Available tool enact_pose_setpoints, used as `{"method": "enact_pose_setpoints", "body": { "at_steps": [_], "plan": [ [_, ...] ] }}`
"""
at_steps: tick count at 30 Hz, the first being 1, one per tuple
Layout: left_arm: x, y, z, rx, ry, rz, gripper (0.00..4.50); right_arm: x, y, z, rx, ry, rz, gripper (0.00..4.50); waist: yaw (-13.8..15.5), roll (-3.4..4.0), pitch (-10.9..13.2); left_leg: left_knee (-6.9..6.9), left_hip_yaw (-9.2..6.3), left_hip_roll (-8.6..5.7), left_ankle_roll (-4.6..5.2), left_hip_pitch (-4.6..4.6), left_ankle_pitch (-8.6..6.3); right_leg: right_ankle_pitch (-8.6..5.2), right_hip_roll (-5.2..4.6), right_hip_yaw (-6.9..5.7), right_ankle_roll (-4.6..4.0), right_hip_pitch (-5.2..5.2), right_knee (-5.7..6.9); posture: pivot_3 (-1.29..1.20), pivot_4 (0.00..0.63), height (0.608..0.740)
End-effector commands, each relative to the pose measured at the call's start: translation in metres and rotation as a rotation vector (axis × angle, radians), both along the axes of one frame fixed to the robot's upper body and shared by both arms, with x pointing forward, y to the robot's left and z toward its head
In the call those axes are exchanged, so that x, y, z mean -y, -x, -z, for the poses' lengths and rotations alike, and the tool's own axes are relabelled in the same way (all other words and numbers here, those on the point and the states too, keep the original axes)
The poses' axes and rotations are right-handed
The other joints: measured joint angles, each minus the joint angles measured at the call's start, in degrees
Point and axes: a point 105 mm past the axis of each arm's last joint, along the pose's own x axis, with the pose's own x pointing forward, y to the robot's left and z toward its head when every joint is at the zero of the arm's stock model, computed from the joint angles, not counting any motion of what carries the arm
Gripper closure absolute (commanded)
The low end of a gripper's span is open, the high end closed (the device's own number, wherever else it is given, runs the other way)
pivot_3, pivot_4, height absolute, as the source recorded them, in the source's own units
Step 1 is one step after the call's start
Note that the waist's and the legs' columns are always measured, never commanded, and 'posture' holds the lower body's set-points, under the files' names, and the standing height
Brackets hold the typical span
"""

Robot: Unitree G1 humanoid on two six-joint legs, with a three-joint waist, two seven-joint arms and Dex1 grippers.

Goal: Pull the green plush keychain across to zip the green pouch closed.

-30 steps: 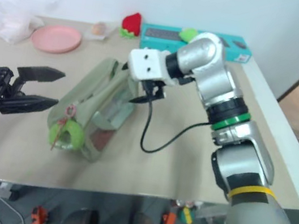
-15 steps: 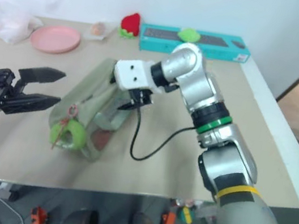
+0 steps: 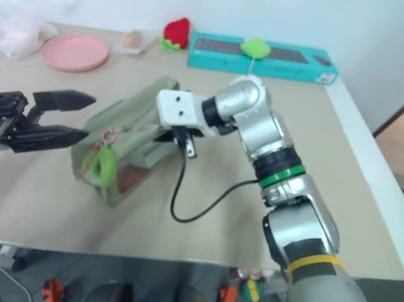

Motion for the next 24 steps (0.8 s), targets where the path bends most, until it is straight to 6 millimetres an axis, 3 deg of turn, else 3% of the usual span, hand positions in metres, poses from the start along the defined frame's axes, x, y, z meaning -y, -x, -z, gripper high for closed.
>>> {"method": "enact_pose_setpoints", "body": {
  "at_steps": [1, 6, 9, 17, 21, 24],
  "plan": [
    [0.002, 0.004, -0.004, 0.032, 0.005, -0.003, 0.00, 0.024, -0.011, -0.020, 0.022, -0.065, 0.151, 4.44, 0.2, -0.01, 0.0, 0.00, 0.00, 0.00, -0.02, 0.00, 0.01, 0.01, 0.00, 0.00, 0.01, 0.00, 0.00, 0.00, 0.150, 0.740],
    [0.001, 0.007, 0.001, 0.010, 0.037, -0.018, 0.00, 0.051, 0.003, -0.038, -0.023, -0.079, 0.284, 4.44, 1.4, 0.00, 0.0, 0.00, -0.02, -0.10, -0.04, 0.00, 0.05, -0.01, -0.12, -0.05, 0.08, 0.02, 0.00, 0.00, 0.150, 0.740],
    [0.004, 0.007, 0.002, 0.004, 0.054, -0.012, 0.00, 0.057, 0.006, -0.049, -0.031, -0.037, 0.392, 4.44, 1.4, -0.02, 0.0, 0.03, 0.01, -0.08, -0.04, -0.01, 0.07, 0.04, -0.08, -0.04, 0.06, 0.00, 0.00, 0.00, 0.150, 0.740],
    [0.009, 0.008, 0.001, 0.003, 0.075, 0.004, 0.00, 0.059, 0.016, -0.076, -0.021, 0.009, 0.448, 4.44, 1.0, 0.03, 0.0, -0.11, 0.00, -0.01, -0.05, -0.01, 0.09, -0.02, 0.19, -0.03, -0.08, -0.10, 0.00, 0.00, 0.150, 0.740],
    [0.008, 0.008, 0.000, 0.005, 0.077, 0.003, 0.00, 0.060, 0.017, -0.077, -0.027, 0.018, 0.458, 4.44, 1.0, 0.03, 0.0, -0.15, -0.01, 0.05, -0.05, -0.01, 0.09, -0.05, 0.29, -0.08, -0.17, -0.11, 0.00, 0.00, 0.150, 0.740],
    [0.006, 0.006, -0.004, 0.016, 0.093, -0.009, 0.00, 0.041, 0.018, -0.058, -0.044, 0.066, 0.439, 4.44, 0.9, 0.03, 0.0, -0.15, -0.01, 0.05, -0.05, 0.00, 0.09, -0.05, 0.27, -0.05, -0.17, -0.11, 0.00, 0.00, 0.150, 0.740]
  ]
}}
